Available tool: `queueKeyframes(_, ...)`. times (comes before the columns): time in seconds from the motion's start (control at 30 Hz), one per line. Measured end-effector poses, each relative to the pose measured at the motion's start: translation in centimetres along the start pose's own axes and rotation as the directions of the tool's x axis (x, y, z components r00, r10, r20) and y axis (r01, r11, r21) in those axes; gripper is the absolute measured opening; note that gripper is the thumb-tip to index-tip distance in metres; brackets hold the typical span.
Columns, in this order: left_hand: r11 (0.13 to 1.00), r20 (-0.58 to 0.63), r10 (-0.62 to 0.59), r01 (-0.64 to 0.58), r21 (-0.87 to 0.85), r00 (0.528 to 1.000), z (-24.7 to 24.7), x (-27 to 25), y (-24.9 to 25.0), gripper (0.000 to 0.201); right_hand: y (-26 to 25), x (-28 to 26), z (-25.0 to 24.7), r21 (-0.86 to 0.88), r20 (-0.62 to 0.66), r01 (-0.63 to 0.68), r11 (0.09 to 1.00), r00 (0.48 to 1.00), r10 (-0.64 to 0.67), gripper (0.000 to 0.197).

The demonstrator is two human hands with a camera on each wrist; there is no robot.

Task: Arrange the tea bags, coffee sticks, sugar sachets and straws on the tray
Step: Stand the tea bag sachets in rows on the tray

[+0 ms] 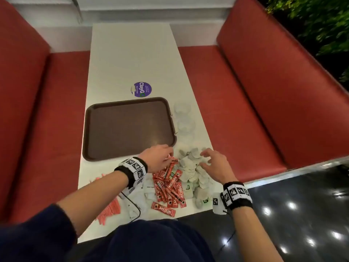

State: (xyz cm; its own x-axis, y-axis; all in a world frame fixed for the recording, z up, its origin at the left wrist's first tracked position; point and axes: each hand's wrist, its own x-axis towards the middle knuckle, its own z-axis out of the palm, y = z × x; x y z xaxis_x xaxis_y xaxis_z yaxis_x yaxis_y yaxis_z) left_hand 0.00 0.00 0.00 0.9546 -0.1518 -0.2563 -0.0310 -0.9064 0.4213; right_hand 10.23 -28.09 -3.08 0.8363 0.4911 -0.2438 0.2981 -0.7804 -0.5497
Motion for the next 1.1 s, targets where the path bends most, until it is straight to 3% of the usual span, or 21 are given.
queueKeyframes(0.13,0.996,0.019,-0.075,0.074,0.040,0.997,2.1,4.2,1.7,0.036,-1.0,1.8,0.4,-0.098,0.056,0.066,0.993,0.997,-0.061,0.044)
queueKeyframes(0.23,0.992,-0.035,-0.126,0.126,0.000,0.991,3.4,6.5,2.4,0.038,-1.3,2.9,0.5,-0.145,0.032,0.029,0.989,0.999,-0.025,0.049)
queueKeyframes(0.33,0.988,-0.020,-0.152,0.152,0.007,0.988,4.3,7.9,3.5,0.041,-1.3,3.7,1.0,-0.152,0.090,-0.012,0.988,0.996,0.026,0.045)
queueKeyframes(0.5,0.982,-0.018,-0.189,0.189,0.005,0.982,5.8,8.8,3.7,0.035,-0.7,3.6,3.2,0.015,0.079,0.010,1.000,0.997,-0.011,0.023)
queueKeyframes(0.77,0.959,-0.081,-0.217,0.197,-0.204,0.973,4.6,8.3,2.8,0.019,-0.7,2.9,2.1,0.240,-0.081,0.067,0.968,0.995,-0.049,0.027)
queueKeyframes(0.9,0.908,-0.153,-0.263,0.191,-0.373,0.953,3.1,6.8,1.9,0.014,-1.9,2.5,0.1,0.353,-0.089,0.094,0.931,0.994,-0.066,0.026)
queueKeyframes(1.1,0.875,-0.090,-0.248,0.183,-0.447,0.965,2.5,5.1,0.9,0.026,-2.9,2.8,-1.2,0.447,-0.042,0.113,0.887,0.994,-0.105,0.025)
